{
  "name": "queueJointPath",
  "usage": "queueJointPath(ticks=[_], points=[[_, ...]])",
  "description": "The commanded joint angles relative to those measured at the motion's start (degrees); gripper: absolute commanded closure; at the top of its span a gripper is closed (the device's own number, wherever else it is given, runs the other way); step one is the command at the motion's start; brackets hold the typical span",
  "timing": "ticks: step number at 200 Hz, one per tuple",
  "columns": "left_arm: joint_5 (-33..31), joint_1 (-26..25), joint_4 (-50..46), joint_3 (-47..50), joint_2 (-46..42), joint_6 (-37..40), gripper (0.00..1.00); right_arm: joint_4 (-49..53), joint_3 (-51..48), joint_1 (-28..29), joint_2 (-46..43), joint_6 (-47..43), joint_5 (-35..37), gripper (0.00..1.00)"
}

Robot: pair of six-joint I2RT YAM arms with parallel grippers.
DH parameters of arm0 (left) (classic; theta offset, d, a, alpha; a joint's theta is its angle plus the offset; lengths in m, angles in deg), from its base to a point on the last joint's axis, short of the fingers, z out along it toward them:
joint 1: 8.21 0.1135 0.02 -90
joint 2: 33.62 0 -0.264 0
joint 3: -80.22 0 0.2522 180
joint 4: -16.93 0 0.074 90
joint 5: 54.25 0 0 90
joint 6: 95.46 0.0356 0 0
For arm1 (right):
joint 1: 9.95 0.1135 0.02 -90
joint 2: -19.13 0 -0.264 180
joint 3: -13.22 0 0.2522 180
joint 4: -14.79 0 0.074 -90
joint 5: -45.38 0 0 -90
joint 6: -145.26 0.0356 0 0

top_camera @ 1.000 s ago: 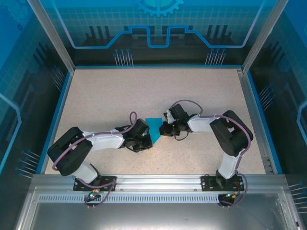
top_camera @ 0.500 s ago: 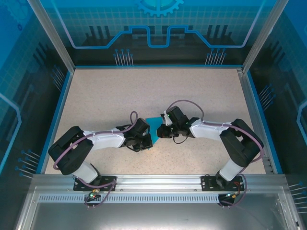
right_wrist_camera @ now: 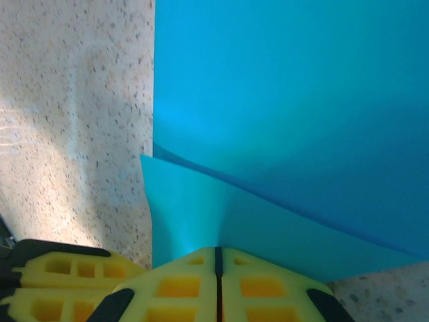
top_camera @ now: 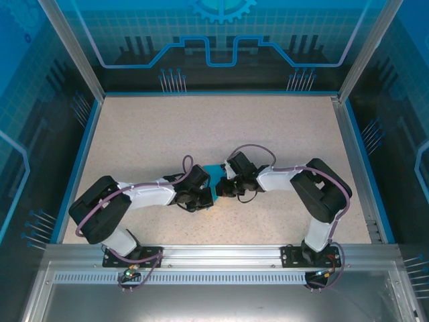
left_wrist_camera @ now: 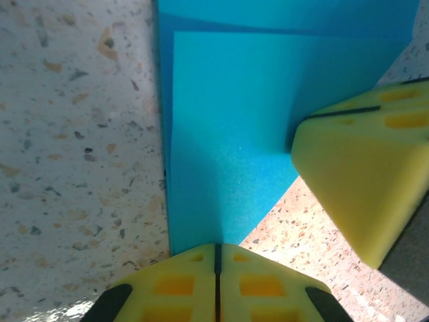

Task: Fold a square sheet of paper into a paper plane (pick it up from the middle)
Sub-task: Third fold the triangle at the center of the table.

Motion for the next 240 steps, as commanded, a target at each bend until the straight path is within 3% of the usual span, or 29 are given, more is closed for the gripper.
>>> queueJointPath(ticks=[1, 77, 146, 240], points=[[-0.6, -0.4, -6.2, 0.6, 3.2, 1.4, 0.92, -1.6, -0.8, -0.8, -2.9, 0.8, -0.8, 0.93], [0.2, -0.2, -5.9, -0.4, 2.1, 1.7, 0.91, 1.7, 2.2, -0.8, 3.7, 3.4, 0.8, 0.94], [9.3, 4.9, 8.3, 0.7, -1.9, 1.0, 0.88, 6.9, 2.3, -2.4, 4.6, 3.8, 4.2, 0.94], [10.4, 5.0, 7.9, -1.3, 5.1, 2.4, 0.89, 7.3, 3.1, -2.5, 6.2, 4.8, 4.2, 0.94]])
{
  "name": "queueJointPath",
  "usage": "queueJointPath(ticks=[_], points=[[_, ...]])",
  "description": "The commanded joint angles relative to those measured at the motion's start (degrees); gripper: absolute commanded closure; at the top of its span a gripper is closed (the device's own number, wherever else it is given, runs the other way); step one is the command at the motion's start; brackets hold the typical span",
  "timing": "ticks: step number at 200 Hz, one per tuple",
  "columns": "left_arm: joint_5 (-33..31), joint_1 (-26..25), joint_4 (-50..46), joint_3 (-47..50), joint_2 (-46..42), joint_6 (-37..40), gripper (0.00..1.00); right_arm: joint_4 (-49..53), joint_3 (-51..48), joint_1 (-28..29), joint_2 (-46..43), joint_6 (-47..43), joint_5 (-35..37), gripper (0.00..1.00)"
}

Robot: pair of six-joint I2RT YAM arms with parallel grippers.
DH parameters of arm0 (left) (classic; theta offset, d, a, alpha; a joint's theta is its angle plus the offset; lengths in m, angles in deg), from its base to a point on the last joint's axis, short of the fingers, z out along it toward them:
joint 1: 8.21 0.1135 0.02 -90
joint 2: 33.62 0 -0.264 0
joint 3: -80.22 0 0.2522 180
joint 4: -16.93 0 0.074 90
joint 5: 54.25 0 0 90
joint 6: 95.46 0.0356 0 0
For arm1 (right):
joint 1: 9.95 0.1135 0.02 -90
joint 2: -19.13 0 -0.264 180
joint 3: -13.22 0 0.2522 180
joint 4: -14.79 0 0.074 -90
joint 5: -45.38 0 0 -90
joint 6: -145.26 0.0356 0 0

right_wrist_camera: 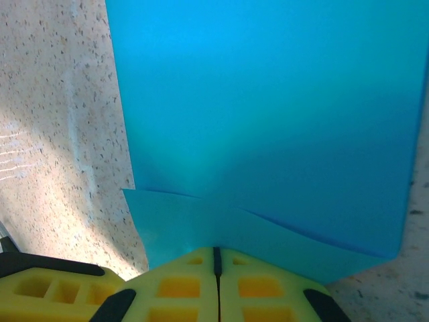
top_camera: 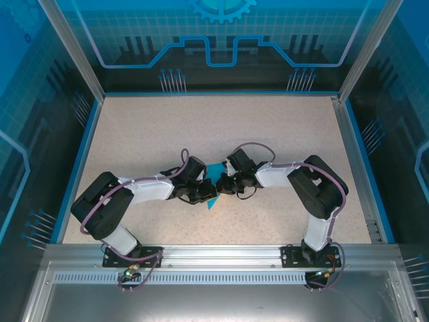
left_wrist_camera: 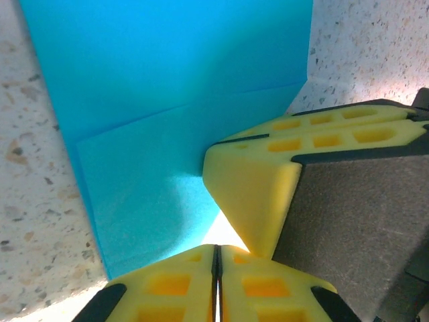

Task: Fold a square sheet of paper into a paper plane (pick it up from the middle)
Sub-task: Third fold the triangle at the center of the table.

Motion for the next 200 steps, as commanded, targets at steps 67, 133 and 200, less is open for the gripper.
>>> queueJointPath(ticks=[67, 133, 200], points=[[2.3, -0.4, -0.9, 4.3, 3.6, 2.3, 0.89, 5.7, 0.2, -1.6, 5.1, 2.0, 5.1, 0.94], [2.4, -0.7, -2.5, 7.2, 1.5, 2.8, 0.88, 6.3, 0.2, -2.0, 5.7, 2.5, 5.7, 0.95], [2.3, -2.8, -11.3, 5.9, -2.9, 7.5, 0.88, 7.7, 0.7, -2.3, 6.5, 3.0, 6.5, 0.95]])
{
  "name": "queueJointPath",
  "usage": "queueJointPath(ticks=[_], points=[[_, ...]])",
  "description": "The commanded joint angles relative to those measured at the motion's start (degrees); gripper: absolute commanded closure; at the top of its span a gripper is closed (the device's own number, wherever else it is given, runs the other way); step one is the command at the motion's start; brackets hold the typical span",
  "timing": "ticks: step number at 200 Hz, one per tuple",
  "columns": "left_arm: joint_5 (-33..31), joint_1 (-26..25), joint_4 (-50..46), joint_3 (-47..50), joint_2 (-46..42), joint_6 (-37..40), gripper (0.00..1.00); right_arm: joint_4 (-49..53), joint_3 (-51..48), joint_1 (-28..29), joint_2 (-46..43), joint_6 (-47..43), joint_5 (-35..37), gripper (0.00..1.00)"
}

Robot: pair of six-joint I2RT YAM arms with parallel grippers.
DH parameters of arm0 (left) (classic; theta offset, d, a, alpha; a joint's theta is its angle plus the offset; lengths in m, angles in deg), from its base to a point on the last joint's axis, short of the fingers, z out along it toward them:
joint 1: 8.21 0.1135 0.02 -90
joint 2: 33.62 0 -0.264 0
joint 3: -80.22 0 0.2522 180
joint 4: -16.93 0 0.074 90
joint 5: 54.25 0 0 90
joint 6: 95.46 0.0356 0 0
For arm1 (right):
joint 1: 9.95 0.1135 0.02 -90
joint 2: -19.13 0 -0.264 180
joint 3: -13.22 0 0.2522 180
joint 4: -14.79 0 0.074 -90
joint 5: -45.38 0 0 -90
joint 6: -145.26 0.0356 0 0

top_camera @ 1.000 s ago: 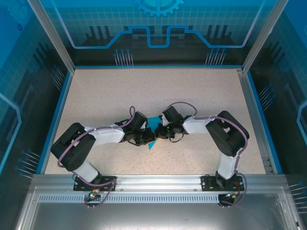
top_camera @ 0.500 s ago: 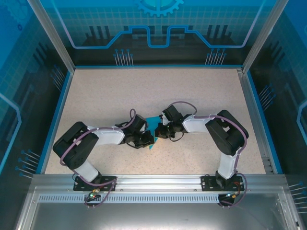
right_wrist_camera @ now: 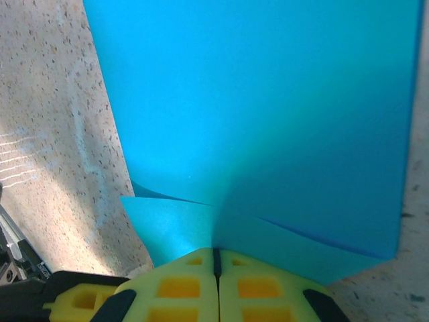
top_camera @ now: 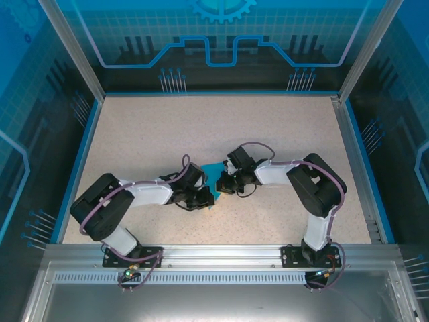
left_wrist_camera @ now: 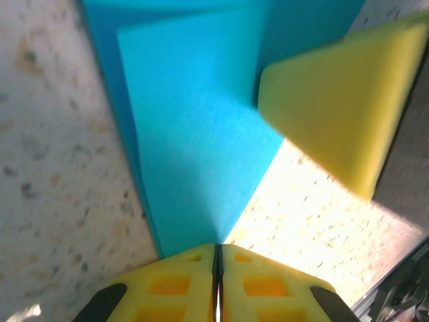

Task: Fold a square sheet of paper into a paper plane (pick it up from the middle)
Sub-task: Third fold the triangle at the center of the table.

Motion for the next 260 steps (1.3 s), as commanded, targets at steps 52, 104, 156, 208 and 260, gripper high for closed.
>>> queueJointPath(ticks=[52, 104, 156, 208, 260], points=[[-0.6, -2.6, -13.6, 0.3, -0.7, 3.7, 0.89, 5.1, -1.2, -1.2, 5.0, 0.8, 8.3, 0.95], [-6.9, -2.6, -14.6, -1.2, -7.9, 0.9, 0.84, 8.8, 0.7, -1.3, 1.5, 0.7, 10.3, 0.94], [-14.4, -2.6, -13.9, -2.5, -12.5, -0.4, 0.7, 14.4, -2.4, -2.9, -0.8, 6.9, 19.5, 0.94], [-15.2, -2.4, -10.6, -4.9, -11.0, -0.1, 0.57, 14.0, -4.1, -3.4, -8.2, 10.4, 22.1, 0.88], [-10.2, -2.4, -4.6, -11.1, -5.6, 0.9, 0.55, 10.9, -6.7, -7.9, -19.9, 5.6, 16.1, 0.52]])
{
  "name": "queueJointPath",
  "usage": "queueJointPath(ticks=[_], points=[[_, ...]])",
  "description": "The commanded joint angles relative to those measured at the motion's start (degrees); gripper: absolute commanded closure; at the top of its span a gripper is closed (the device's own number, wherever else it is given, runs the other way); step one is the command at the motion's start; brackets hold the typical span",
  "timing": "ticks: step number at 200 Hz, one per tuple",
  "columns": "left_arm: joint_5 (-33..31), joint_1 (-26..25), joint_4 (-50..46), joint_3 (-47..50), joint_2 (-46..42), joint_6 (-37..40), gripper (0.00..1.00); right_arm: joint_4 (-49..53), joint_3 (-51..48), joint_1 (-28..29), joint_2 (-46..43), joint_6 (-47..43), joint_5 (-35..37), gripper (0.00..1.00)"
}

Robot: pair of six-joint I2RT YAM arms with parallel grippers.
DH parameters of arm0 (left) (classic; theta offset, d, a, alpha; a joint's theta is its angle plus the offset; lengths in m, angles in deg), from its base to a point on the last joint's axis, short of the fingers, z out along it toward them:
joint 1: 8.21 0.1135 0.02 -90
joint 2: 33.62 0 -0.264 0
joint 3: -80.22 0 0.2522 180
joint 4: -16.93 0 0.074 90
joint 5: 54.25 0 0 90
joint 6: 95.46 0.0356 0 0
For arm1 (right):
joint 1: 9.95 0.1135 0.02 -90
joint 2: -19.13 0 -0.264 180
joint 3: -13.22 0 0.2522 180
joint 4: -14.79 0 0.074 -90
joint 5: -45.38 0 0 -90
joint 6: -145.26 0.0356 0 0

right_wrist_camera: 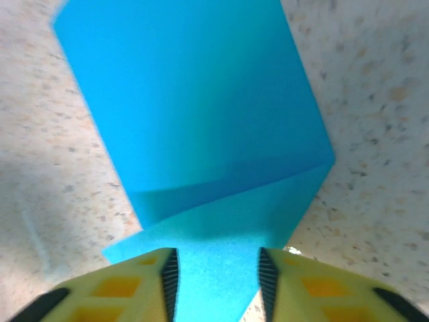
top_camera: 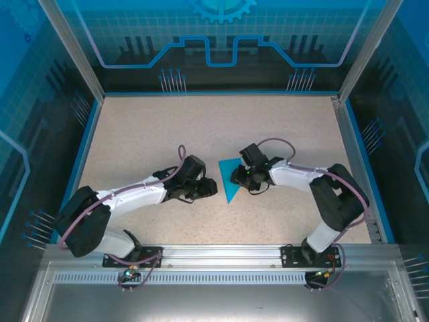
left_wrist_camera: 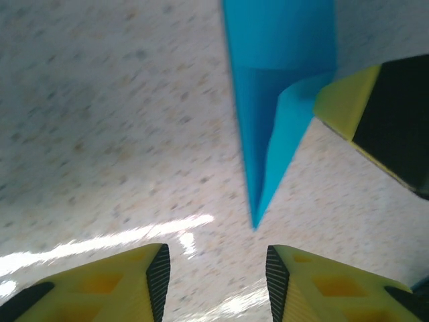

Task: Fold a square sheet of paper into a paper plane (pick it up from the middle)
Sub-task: Third fold the triangle at the center of the table, then fourth fold the wing at the center of the table.

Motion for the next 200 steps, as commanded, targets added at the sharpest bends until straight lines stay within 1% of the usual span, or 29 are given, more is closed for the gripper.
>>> queueJointPath(ticks=[1, 23, 39, 76, 102, 134, 168, 200], points=[[3.4, -0.2, 4.7, -3.4, 2.8, 1.3, 0.55, 0.9, -2.6, -3.6, -6.4, -2.3, -1.6, 0.52], [5.1, -0.3, 7.3, -5.6, 5.7, 0.9, 0.59, 0.1, -6.1, -7.3, -10.9, -4.9, -4.0, 0.42], [6.8, -0.2, 9.3, -6.7, 7.6, 0.6, 0.62, 1.2, -6.5, -9.7, -11.8, -8.0, -6.7, 0.39], [10.8, -0.5, 12.3, -9.8, 13.5, -1.6, 0.74, 0.4, -5.5, -13.4, -8.3, -13.2, -13.5, 0.39], [11.4, -0.6, 12.8, -11.7, 16.9, -3.2, 0.78, -0.7, -3.8, -14.4, -3.7, -15.1, -16.8, 0.41], [9.6, -0.7, 9.9, -13.7, 20.4, -3.7, 0.83, -1.6, -2.5, -14.5, -0.1, -15.4, -18.2, 0.43], [3.8, -0.7, 3.5, -15.0, 22.8, -3.4, 0.88, -2.1, -2.5, -14.4, 0.9, -15.5, -19.0, 0.44], [2.0, -0.5, 1.6, -15.1, 23.9, -3.2, 0.89, -2.2, -1.7, -14.2, 2.5, -15.9, -20.7, 0.46]])
